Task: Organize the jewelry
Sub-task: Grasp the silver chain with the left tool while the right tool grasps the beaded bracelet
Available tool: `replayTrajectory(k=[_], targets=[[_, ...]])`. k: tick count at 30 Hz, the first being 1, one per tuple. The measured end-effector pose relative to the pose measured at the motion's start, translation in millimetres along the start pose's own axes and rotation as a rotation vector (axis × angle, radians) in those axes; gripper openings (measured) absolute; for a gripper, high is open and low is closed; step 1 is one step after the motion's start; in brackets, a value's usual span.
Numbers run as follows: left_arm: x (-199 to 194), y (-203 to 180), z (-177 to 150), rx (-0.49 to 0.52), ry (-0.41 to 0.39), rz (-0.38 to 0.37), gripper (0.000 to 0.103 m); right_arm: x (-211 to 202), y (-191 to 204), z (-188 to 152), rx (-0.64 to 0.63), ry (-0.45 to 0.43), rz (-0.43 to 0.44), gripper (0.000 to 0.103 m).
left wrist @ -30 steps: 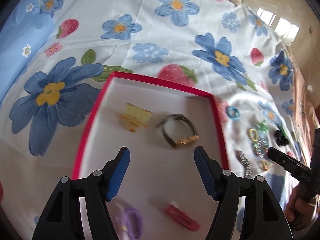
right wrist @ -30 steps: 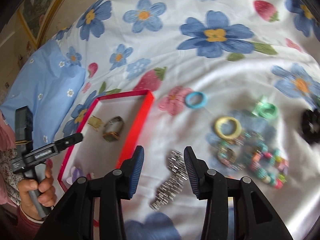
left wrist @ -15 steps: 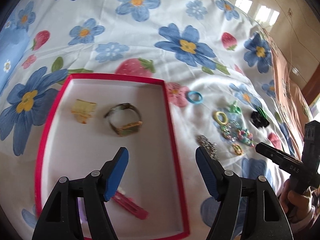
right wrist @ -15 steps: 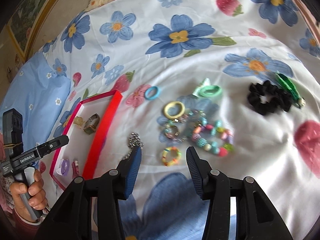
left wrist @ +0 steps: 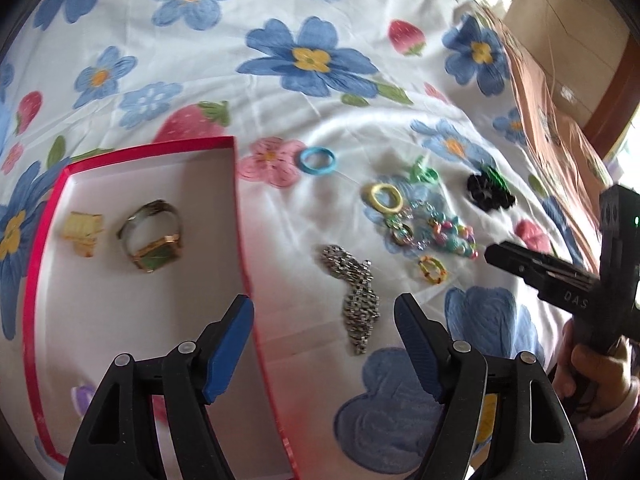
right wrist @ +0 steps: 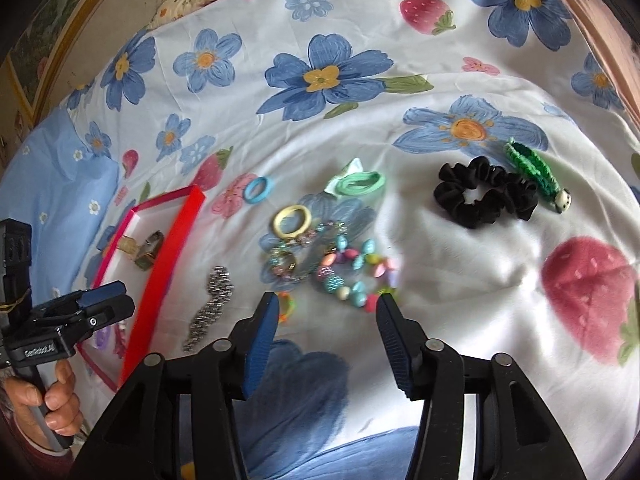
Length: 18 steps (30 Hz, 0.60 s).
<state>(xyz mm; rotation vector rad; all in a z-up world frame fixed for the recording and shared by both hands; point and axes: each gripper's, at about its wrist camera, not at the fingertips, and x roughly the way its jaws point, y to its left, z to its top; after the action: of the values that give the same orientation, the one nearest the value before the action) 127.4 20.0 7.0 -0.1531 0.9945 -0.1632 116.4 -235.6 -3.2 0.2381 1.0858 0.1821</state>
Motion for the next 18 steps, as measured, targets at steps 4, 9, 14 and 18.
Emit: replayTrajectory(k=[4, 9, 14, 18], targets=[[17, -12, 5, 0.037, 0.029, -0.002, 0.073, 5, -3, 5, -0.041, 0.013, -0.013, 0.055], [41, -23, 11, 0.064, 0.07, 0.011, 0.078, 18, -4, 9, -0.094, 0.04, -0.028, 0.063], [65, -31, 17, 0.095, 0.098, 0.037, 0.076, 34, -7, 12, -0.116, 0.071, -0.037, 0.063], [86, -37, 19, 0.129, 0.129, 0.061, 0.063, 44, -7, 12, -0.124, 0.082, -0.04, 0.063]])
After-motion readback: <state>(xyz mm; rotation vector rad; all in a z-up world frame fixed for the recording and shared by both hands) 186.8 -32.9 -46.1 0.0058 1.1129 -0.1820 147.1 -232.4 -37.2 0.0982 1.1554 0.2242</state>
